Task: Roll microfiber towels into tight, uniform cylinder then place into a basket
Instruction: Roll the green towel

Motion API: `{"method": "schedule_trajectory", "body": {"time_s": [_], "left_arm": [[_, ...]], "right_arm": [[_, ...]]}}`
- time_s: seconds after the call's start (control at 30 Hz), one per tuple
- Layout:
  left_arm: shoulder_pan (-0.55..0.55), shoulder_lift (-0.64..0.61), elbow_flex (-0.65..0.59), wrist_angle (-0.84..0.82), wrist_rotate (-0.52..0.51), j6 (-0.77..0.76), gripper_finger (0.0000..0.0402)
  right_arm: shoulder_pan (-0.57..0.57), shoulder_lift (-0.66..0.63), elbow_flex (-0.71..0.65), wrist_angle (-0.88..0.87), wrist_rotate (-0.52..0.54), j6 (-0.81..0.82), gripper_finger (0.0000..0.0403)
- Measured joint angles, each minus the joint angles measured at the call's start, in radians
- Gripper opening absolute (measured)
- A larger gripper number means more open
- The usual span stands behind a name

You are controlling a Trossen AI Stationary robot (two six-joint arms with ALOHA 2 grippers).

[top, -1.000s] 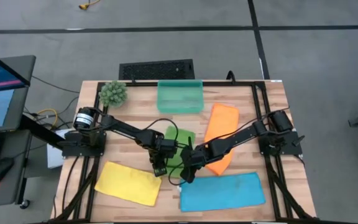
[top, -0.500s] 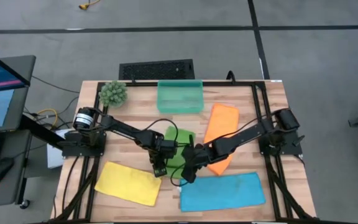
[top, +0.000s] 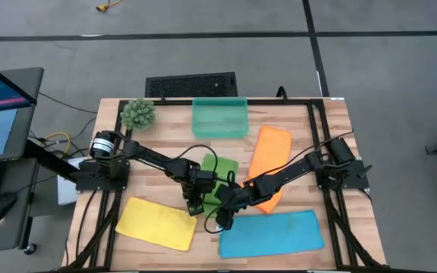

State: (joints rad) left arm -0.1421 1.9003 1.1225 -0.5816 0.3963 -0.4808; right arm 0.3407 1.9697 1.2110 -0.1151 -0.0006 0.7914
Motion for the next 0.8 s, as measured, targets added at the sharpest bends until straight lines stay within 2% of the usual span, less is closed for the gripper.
{"method": "schedule_trajectory", "body": {"time_s": [0.13,0.53,0.8], "left_arm": [[0.000,0.000,0.000,0.002,0.001,0.006,0.0063],[0.001,0.002,0.016,0.008,-0.009,0.056,0.0063],[0.005,0.003,0.027,0.011,0.009,0.078,0.0063]], "right_arm": [[-0.008,-0.001,0.001,-0.056,0.030,0.036,0.0113],[-0.011,0.055,0.006,-0.044,-0.052,0.078,0.0059],[-0.012,0.058,0.002,-0.051,-0.054,0.100,0.0022]]}}
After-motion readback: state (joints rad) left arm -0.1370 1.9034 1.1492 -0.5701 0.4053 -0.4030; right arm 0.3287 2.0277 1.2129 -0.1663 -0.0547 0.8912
